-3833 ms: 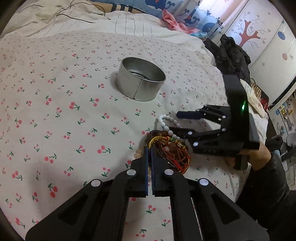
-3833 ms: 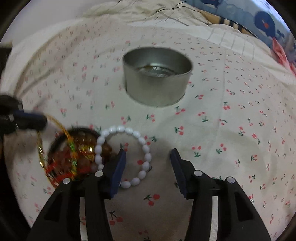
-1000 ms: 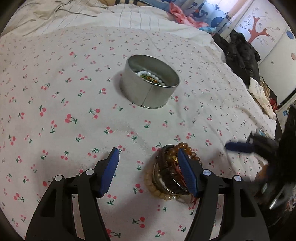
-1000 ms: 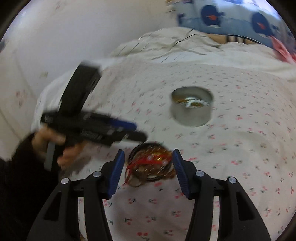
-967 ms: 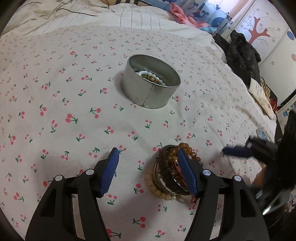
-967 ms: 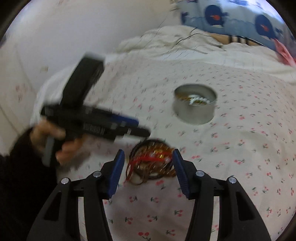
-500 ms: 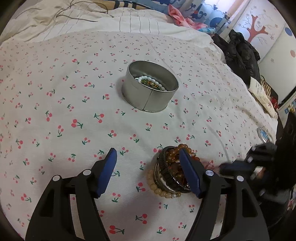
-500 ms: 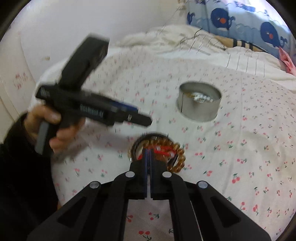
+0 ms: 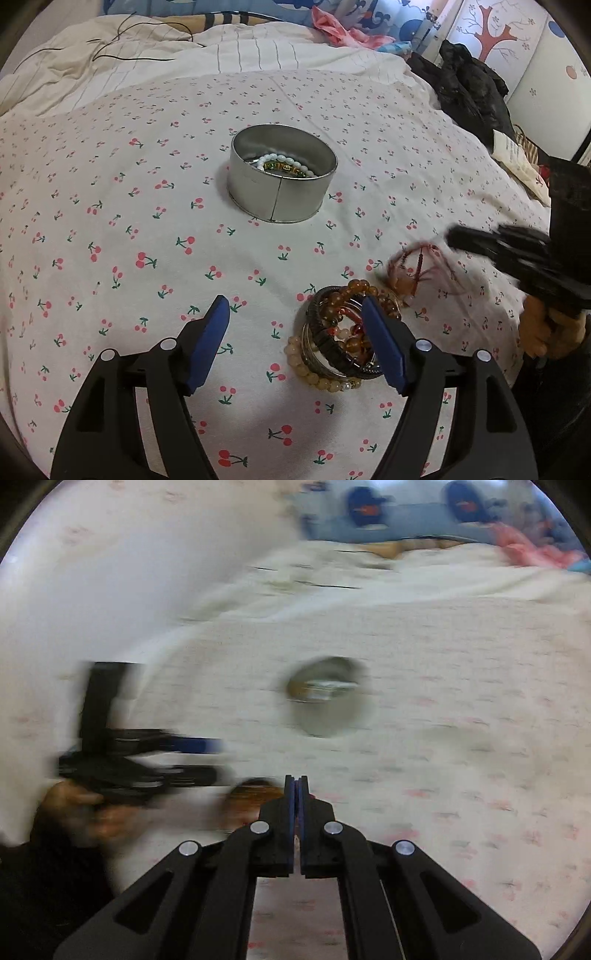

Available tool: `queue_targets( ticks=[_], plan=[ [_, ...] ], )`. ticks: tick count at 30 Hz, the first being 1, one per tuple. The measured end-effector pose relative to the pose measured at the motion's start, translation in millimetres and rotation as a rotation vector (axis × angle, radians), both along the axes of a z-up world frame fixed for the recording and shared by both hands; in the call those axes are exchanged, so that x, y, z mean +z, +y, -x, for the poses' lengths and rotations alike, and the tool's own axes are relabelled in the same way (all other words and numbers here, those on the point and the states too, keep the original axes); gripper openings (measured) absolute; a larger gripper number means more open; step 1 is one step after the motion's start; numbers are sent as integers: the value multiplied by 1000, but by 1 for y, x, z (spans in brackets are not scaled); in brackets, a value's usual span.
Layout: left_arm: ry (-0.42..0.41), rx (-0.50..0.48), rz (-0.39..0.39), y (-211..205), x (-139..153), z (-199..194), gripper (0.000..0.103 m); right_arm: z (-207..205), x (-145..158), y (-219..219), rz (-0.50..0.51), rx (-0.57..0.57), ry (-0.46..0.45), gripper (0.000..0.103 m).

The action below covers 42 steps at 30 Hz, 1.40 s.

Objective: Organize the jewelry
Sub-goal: 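Grasp the tangled red and brown cords with the right gripper, then lift the tangled cords up from the pile with the right gripper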

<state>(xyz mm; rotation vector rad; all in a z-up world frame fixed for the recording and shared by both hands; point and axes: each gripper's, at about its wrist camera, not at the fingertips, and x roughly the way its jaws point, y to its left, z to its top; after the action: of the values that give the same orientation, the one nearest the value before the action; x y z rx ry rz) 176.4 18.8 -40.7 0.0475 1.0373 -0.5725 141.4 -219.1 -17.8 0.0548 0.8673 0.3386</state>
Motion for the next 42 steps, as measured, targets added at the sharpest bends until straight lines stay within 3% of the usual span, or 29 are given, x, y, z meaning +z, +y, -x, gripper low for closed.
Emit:
queue_targets(
  ticks=[2, 3, 5, 6, 7, 8, 10, 12, 13, 15, 17, 18, 19, 20, 22, 26, 27, 28, 29, 30, 32, 34, 36, 40, 41, 42],
  plan=[
    [0, -1, 2, -1, 0, 1, 70, -2, -1, -13, -170, 44, 46, 2],
    [-3, -4, 4, -2, 1, 1, 70, 2, 6, -14, -223, 78, 19, 2],
    [-14, -14, 12, -3, 3, 3, 71, 0, 11, -16, -101, -18, -11, 2],
    [-16, -16, 13, -3, 3, 3, 71, -3, 8, -21, -140, -20, 13, 2],
    [-14, -17, 12, -4, 3, 4, 71, -3, 6, -28, -242, 11, 35, 2],
    [-14, -19, 13, -5, 3, 4, 71, 1, 12, -30, -295, 47, 4, 2],
    [-19, -29, 23, -6, 4, 6, 71, 7, 25, -28, -304, 61, -50, 2],
    [-24, -43, 32, -9, 5, 8, 71, 7, 25, -29, -425, 131, -42, 2],
    [-28, -53, 32, -11, 6, 10, 71, 11, 31, -28, -434, 150, -77, 2],
    [-42, -67, 30, -15, 7, 13, 71, 6, 32, -22, -231, 64, -86, 2],
    [-43, -73, 29, -17, 7, 14, 72, -1, 19, -28, -395, 129, 5, 2],
    [-41, -81, 30, -18, 7, 15, 72, 5, 27, -23, -391, 157, -47, 2],
    [-45, -86, 29, -20, 7, 16, 72, 7, 32, -19, -318, 142, -76, 2],
    [-56, -88, 25, -20, 8, 16, 72, 5, 32, -18, -300, 128, -75, 2],
    [-55, -85, 29, -19, 9, 16, 73, 2, 27, -24, -393, 144, -47, 2],
    [-54, -73, 36, -17, 10, 15, 73, 14, 42, -32, -507, 239, -139, 3],
    [-53, -73, 38, -17, 10, 15, 73, 12, 40, -33, -496, 235, -127, 2],
    [-52, -73, 39, -17, 9, 15, 74, 6, 34, -30, -381, 171, -101, 2],
    [-51, -72, 39, -17, 9, 15, 74, -2, 25, -22, -134, 45, -71, 2],
    [-52, -73, 38, -17, 9, 14, 74, -15, 2, -24, 35, -70, 2, 3],
    [-50, -73, 33, -17, 8, 15, 74, -19, -6, -43, -169, -67, 77, 3],
    [-52, -71, 39, -17, 9, 15, 74, -13, 13, -42, -136, -50, -12, 3],
    [-49, -69, 39, -17, 8, 15, 74, -13, 12, -44, -183, -35, -5, 3],
    [-48, -71, 35, -17, 7, 13, 74, -9, 10, -32, -147, 31, -8, 3],
    [-47, -67, 34, -17, 7, 12, 74, -6, 8, -22, -127, 64, -3, 13],
    [-45, -63, 36, -15, 6, 11, 74, -5, 4, -14, -82, 78, -8, 49]
  ],
)
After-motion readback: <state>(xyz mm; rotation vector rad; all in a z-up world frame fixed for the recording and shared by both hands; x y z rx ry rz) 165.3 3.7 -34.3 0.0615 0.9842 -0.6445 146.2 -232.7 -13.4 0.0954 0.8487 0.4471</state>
